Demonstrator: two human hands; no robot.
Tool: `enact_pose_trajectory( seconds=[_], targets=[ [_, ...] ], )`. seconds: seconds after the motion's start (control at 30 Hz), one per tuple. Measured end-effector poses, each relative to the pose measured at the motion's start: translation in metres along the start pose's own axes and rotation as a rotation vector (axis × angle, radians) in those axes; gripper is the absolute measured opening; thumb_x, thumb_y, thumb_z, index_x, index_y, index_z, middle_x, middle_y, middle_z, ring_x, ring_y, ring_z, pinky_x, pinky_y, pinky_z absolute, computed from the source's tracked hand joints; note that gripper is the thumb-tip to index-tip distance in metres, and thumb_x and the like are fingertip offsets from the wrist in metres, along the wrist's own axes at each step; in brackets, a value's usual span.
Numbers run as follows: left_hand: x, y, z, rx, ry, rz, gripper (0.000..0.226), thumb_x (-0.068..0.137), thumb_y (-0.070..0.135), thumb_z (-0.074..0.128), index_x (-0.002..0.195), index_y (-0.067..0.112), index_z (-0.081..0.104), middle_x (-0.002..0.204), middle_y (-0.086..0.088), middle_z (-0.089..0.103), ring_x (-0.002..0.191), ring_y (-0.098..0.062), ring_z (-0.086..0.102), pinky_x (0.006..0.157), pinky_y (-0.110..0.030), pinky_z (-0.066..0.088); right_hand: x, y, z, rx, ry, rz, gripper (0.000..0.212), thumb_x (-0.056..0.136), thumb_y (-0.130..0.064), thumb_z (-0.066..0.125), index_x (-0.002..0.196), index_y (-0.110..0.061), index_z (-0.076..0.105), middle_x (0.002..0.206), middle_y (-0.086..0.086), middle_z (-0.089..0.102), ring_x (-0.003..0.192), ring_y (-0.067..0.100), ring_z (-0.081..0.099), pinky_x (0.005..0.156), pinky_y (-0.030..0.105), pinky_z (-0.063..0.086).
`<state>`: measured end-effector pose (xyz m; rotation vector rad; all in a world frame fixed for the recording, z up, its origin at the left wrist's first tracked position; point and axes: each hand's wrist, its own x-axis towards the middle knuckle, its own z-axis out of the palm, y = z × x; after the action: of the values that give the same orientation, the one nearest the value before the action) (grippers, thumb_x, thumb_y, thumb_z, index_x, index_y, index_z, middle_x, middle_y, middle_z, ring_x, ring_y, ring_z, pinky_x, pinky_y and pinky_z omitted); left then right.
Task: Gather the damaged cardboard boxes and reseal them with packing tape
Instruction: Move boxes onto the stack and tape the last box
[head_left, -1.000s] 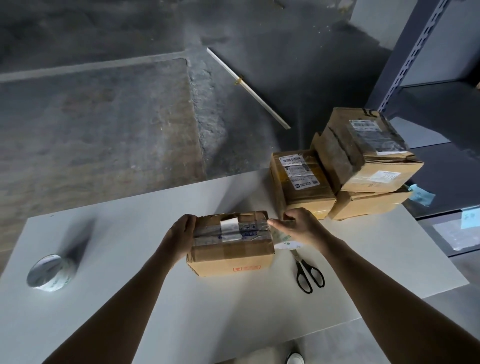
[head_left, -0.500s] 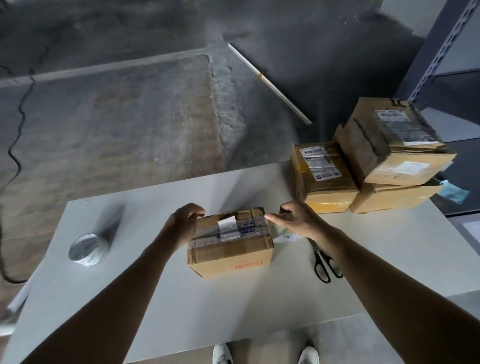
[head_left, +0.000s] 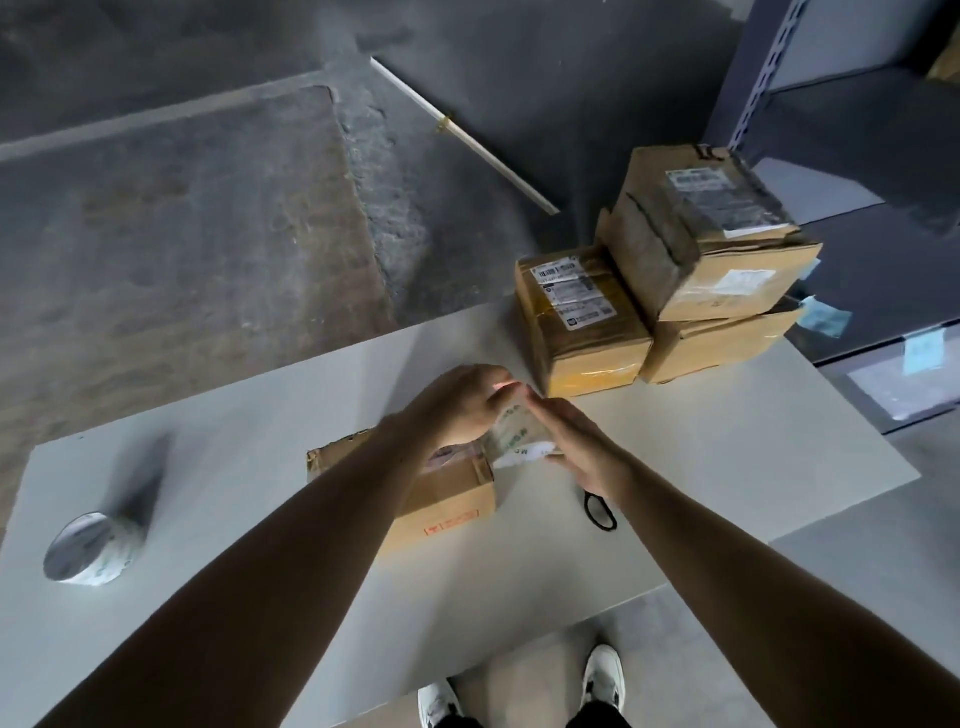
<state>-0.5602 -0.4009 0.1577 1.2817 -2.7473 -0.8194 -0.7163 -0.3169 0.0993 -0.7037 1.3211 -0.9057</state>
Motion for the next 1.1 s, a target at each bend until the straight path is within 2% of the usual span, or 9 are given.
enact_pose_trajectory(
  seconds=[0.1,0.17,0.27,0.4,0.57,0.7,0.93,1.0,1.1],
  targets=[
    [0.01,-0.001,0.007,0.008,-0.091,-0.033,0.046,0.102,0.051,0.037,0.102,0.014,0.064,0.092,-0.008,0.068,0.083,-0.023,0.064,0.074,-0.035,0.052,0.006,0.02,-0.006,0.149,-0.084,0.12,0.086,0.073,-0.075,0.063,0.138,-0.022,0.043,0.129,0.009,0.059,0.123,0.027,0.055,0.107,0.043,0.041],
    [0.012,-0.003,0.012,0.041,-0.138,-0.045,0.051,0.101,0.055,0.034,0.089,0.015,0.063,0.073,-0.006,0.062,0.069,-0.02,0.061,0.064,-0.03,0.045,0.01,0.029,-0.006,0.222,-0.112,0.163,0.098,0.065,-0.077,0.069,0.142,-0.024,0.039,0.134,0.014,0.056,0.125,0.034,0.055,0.113,0.049,0.037],
    [0.016,-0.008,0.014,-0.042,-0.194,-0.123,0.056,0.098,0.061,0.034,0.088,0.017,0.066,0.073,-0.01,0.064,0.068,-0.021,0.063,0.063,-0.029,0.044,0.011,0.032,0.0,0.332,-0.112,0.153,0.083,0.068,-0.068,0.071,0.134,-0.022,0.049,0.131,0.02,0.06,0.117,0.039,0.063,0.11,0.053,0.042],
    [0.019,-0.016,0.014,-0.104,-0.231,-0.172,0.056,0.094,0.068,0.035,0.083,0.022,0.066,0.076,-0.01,0.067,0.071,-0.021,0.064,0.064,-0.029,0.044,0.013,0.026,0.002,0.296,-0.038,0.115,0.086,0.071,-0.064,0.073,0.134,-0.013,0.046,0.125,0.023,0.061,0.11,0.039,0.066,0.099,0.052,0.052],
    [0.014,-0.021,0.016,-0.054,-0.19,-0.16,0.085,0.083,0.079,0.018,0.095,0.012,0.069,0.075,-0.012,0.068,0.069,-0.022,0.067,0.067,-0.033,0.053,0.01,0.006,-0.005,0.144,0.046,0.039,0.07,0.073,-0.056,0.073,0.126,-0.019,0.047,0.119,0.015,0.062,0.112,0.034,0.063,0.088,0.042,0.057],
    [0.003,-0.027,0.024,0.066,-0.051,-0.128,0.066,0.093,0.068,0.022,0.083,0.015,0.06,0.064,0.001,0.056,0.063,-0.014,0.059,0.061,-0.027,0.045,0.013,0.0,-0.008,-0.011,0.133,-0.007,0.063,0.078,-0.045,0.081,0.124,-0.02,0.045,0.118,0.01,0.061,0.105,0.021,0.064,0.086,0.04,0.059],
    [-0.003,-0.033,0.027,-0.031,-0.011,-0.113,0.053,0.096,0.061,0.032,0.108,0.022,0.066,0.078,0.014,0.057,0.078,-0.009,0.061,0.058,-0.019,0.038,0.019,-0.007,-0.007,-0.371,0.225,-0.09,0.076,0.069,-0.059,0.082,0.126,-0.027,0.043,0.119,0.005,0.058,0.109,0.025,0.061,0.085,0.045,0.06],
    [-0.002,-0.032,0.024,-0.12,-0.056,-0.117,0.051,0.098,0.058,0.032,0.117,0.023,0.063,0.093,0.009,0.063,0.095,-0.015,0.064,0.068,-0.019,0.045,0.02,-0.011,-0.007,-0.41,0.224,-0.109,0.081,0.069,-0.061,0.081,0.131,-0.025,0.042,0.125,0.006,0.057,0.112,0.025,0.059,0.086,0.043,0.06],
    [0.001,-0.027,0.01,-0.26,-0.186,-0.161,0.055,0.094,0.062,0.031,0.118,0.022,0.061,0.116,-0.001,0.064,0.109,-0.019,0.061,0.089,-0.033,0.05,0.021,-0.017,-0.007,-0.44,0.19,-0.128,0.077,0.076,-0.062,0.075,0.135,-0.023,0.045,0.126,0.005,0.059,0.112,0.024,0.061,0.086,0.038,0.06]
  ],
)
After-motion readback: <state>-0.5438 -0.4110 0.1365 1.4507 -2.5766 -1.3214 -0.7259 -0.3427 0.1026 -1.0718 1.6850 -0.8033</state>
